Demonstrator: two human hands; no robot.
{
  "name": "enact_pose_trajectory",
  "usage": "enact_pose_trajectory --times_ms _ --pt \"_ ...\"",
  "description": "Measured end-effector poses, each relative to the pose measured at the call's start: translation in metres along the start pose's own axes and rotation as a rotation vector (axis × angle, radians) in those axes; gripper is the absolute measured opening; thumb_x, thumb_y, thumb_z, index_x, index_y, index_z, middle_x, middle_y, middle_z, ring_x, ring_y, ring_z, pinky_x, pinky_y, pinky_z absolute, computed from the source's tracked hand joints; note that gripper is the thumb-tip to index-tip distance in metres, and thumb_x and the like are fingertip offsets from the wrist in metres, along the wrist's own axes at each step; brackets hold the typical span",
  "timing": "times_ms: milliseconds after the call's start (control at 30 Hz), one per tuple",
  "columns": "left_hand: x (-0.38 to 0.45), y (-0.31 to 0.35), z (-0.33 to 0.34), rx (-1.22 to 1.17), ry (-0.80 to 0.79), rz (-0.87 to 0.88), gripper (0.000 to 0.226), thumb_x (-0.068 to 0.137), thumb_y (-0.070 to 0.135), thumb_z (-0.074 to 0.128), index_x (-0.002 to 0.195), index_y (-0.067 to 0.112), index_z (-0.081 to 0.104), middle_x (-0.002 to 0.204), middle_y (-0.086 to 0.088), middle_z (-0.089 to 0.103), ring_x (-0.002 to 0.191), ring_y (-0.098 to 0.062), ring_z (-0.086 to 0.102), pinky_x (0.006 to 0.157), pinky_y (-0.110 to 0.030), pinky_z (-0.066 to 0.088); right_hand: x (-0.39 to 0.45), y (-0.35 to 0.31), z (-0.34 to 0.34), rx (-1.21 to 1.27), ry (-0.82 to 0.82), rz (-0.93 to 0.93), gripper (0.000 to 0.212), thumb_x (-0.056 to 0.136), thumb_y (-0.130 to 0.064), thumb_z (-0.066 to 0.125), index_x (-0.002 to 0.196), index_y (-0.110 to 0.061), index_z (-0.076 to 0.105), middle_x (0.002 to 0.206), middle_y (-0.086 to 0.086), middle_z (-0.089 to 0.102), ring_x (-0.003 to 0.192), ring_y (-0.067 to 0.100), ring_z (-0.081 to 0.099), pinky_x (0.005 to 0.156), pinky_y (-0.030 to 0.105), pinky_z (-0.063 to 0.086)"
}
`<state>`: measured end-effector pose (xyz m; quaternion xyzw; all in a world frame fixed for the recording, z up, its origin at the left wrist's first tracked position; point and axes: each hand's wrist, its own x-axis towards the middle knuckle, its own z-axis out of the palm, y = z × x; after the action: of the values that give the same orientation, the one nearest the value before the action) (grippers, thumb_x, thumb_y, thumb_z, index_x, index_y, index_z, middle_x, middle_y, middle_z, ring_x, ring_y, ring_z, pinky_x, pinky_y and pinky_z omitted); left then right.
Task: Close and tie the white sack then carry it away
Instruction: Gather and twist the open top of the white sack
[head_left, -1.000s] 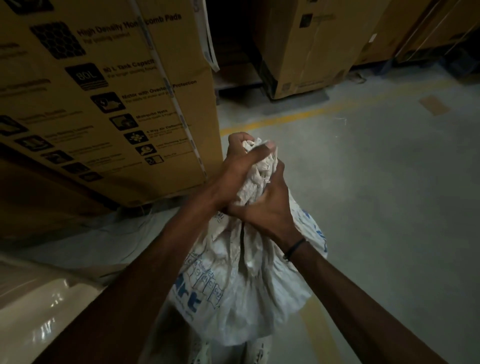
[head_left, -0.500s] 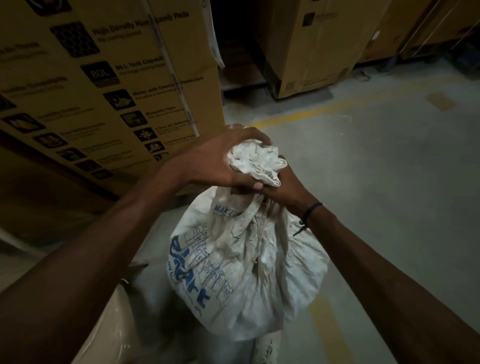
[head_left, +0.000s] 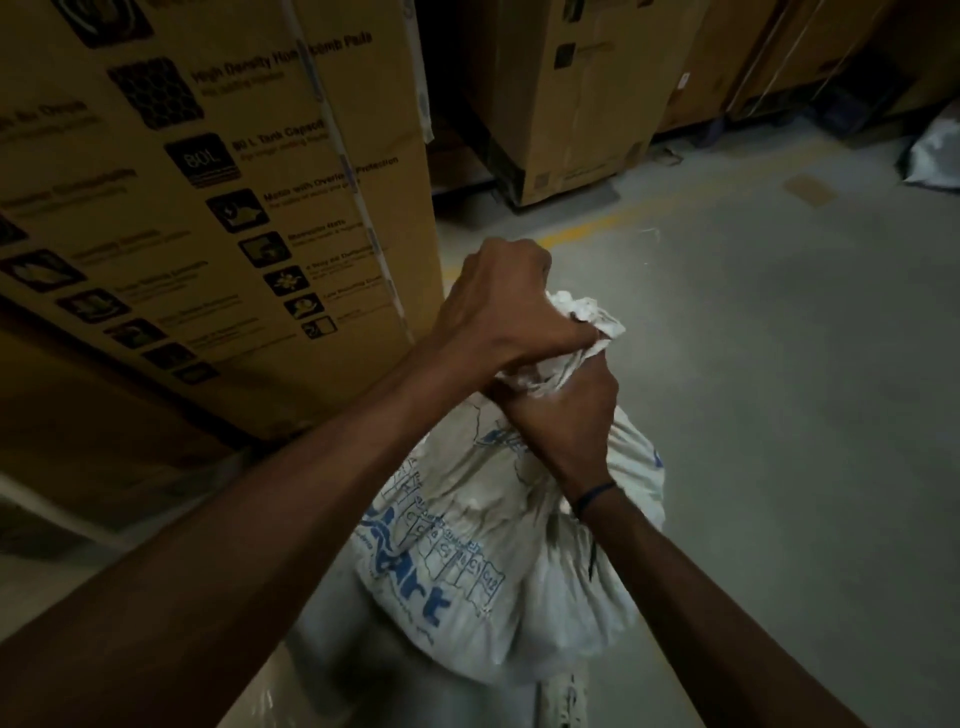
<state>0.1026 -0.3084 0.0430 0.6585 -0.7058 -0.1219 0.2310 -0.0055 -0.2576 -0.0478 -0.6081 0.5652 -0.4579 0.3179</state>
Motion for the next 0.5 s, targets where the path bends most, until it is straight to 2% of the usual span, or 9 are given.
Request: enact_pose_trajectory --times_ms 67,100,167,200,267,300,367,433,500 --pt "-0.003 0.005 -0.012 -0.059 -0.064 -0.020 0.087 0.045 0.093 0.056 0.077 0.013 0.068 0.068 -0.001 0.064 0.060 -0.011 0.055 0.057 -0.036 0.044 0.007 0.001 -0.001 -0.033 0.078 0.054 0.088 0.060 -0.058 0.091 0.134 -0.018 0.065 0.129 -0.002 0.073 0.119 0.011 0.068 0.094 -0.005 0.035" --pt "-0.004 0.000 -0.018 -0.153 -0.126 -0.050 0.086 0.047 0.093 0.063 0.090 0.020 0.071 0.074 0.004 0.069 0.066 -0.008 0.063 0.058 -0.031 0.048 0.012 0.002 -0.004 -0.032 0.091 0.088 0.078 0.063 -0.051 0.094 0.130 -0.019 0.068 0.124 -0.002 0.076 0.116 0.012 0.070 0.094 -0.001 0.041" --pt "-0.015 -0.018 -0.026 -0.478 -0.186 -0.117 0.083 0.055 0.083 0.079 0.117 0.030 0.065 0.093 0.005 0.076 0.081 -0.008 0.075 0.072 -0.032 0.061 0.024 0.006 -0.012 0.072 0.036 0.175 0.059 0.068 -0.034 0.098 0.119 -0.017 0.074 0.113 -0.002 0.080 0.108 0.014 0.075 0.098 0.024 0.057" --pt "-0.025 -0.030 -0.023 -0.633 -0.136 -0.134 0.085 0.058 0.075 0.085 0.126 0.031 0.060 0.106 0.006 0.076 0.089 -0.010 0.077 0.081 -0.038 0.065 0.029 0.008 -0.016 0.170 -0.019 0.216 0.054 0.068 -0.024 0.099 0.117 -0.014 0.076 0.111 0.000 0.081 0.106 0.015 0.077 0.098 0.036 0.061" --pt "-0.051 -0.054 0.000 -0.784 0.019 -0.198 0.101 0.055 0.064 0.092 0.140 0.031 0.048 0.132 0.009 0.066 0.113 -0.009 0.071 0.096 -0.040 0.061 0.035 0.010 -0.022 0.304 -0.151 0.251 0.052 0.066 -0.012 0.098 0.114 -0.011 0.078 0.111 0.005 0.082 0.106 0.019 0.078 0.097 0.044 0.063" --pt "-0.064 -0.065 0.017 -0.781 0.031 -0.250 0.113 0.051 0.062 0.094 0.147 0.033 0.041 0.146 0.010 0.056 0.127 -0.009 0.061 0.104 -0.039 0.056 0.038 0.012 -0.023 0.320 -0.209 0.259 0.050 0.066 -0.008 0.097 0.113 -0.012 0.079 0.111 0.005 0.082 0.106 0.019 0.078 0.096 0.044 0.063" --pt "-0.086 -0.079 0.052 -0.743 -0.123 -0.352 0.138 0.044 0.060 0.100 0.159 0.039 0.026 0.164 0.014 0.034 0.145 -0.007 0.038 0.115 -0.037 0.042 0.045 0.015 -0.022 0.315 -0.331 0.259 0.047 0.070 -0.003 0.095 0.112 -0.017 0.079 0.113 0.003 0.082 0.108 0.017 0.078 0.097 0.040 0.062" --pt "-0.096 -0.082 0.086 -0.737 -0.274 -0.371 0.147 0.040 0.054 0.105 0.162 0.038 0.024 0.168 0.012 0.029 0.151 -0.009 0.033 0.115 -0.033 0.041 0.054 0.019 -0.018 0.311 -0.477 0.240 0.048 0.073 -0.003 0.093 0.113 -0.024 0.077 0.121 0.002 0.080 0.115 0.018 0.075 0.105 0.042 0.057" --pt "-0.094 -0.076 0.117 -0.746 -0.219 -0.398 0.135 0.038 0.050 0.107 0.152 0.036 0.037 0.160 0.010 0.042 0.146 -0.009 0.042 0.116 -0.033 0.044 0.063 0.024 -0.014 0.307 -0.620 0.217 0.052 0.075 -0.001 0.091 0.116 -0.027 0.074 0.128 0.002 0.077 0.122 0.019 0.072 0.111 0.042 0.054"
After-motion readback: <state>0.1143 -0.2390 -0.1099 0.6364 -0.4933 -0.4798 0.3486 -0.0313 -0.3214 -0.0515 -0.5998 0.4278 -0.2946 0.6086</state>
